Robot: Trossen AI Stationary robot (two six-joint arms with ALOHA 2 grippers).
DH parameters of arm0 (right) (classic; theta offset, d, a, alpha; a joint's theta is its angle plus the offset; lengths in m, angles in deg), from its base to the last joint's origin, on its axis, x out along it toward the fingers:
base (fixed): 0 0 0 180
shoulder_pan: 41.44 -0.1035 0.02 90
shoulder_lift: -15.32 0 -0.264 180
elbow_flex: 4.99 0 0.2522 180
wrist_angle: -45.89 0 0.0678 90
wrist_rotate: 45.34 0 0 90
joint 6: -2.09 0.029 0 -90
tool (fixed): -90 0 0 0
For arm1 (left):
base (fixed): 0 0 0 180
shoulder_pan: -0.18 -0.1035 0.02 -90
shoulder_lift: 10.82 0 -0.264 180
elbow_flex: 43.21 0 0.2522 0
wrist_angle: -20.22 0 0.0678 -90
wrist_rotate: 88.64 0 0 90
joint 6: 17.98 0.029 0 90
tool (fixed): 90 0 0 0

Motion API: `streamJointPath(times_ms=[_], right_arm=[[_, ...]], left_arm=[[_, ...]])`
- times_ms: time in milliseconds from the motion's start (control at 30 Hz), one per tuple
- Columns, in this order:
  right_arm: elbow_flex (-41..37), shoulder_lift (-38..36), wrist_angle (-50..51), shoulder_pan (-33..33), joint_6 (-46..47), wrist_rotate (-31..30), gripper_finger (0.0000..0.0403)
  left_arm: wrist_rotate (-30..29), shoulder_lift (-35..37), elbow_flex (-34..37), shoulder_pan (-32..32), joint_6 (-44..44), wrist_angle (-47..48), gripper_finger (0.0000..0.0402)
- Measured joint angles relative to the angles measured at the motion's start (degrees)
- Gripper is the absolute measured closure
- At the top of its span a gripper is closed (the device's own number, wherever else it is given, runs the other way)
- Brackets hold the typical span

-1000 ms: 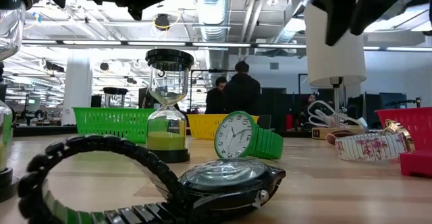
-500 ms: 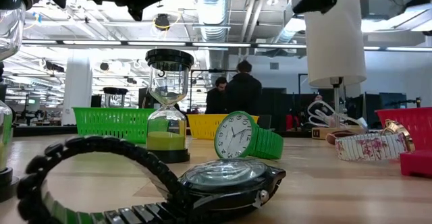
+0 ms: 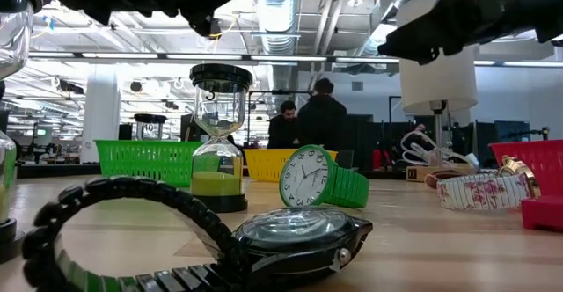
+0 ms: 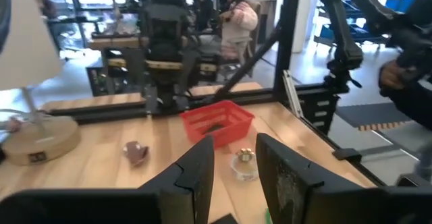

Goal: Pick & Place Office items
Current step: Put the top green hourglass into the green basket

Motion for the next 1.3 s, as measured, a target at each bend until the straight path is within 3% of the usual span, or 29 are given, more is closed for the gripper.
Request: streamJointPath(times_ms=[233, 433, 800, 1000, 1300], right_arm=[[0.0, -0.03, -0.78, 3.4, -6.79, -0.02, 0.0179], [0.0, -0.02, -4.3, 5.47, -7.21, -0.17, 0.0179], [0.0, 0.0, -6.84, 6.06, -3.13, -0.15, 0.0179], [0.0, 0.0, -6.83, 6.04, -3.25, -0.15, 0.0179], [0.0, 0.0, -10.53, 6.06, -13.92, -0.15, 0.0179]], left_arm=[[0.04, -5.25, 0.0, 5.86, 0.09, -7.87, 0.0257], [0.2, -8.46, -0.01, 11.04, 0.11, -18.42, 0.0215], [0.2, -16.15, -5.75, 15.76, 0.09, -18.34, 0.017], [3.91, -22.9, -9.34, 15.54, 0.08, -17.79, 0.0152], [5.25, -28.46, -11.42, 17.58, -2.34, -17.66, 0.0144]])
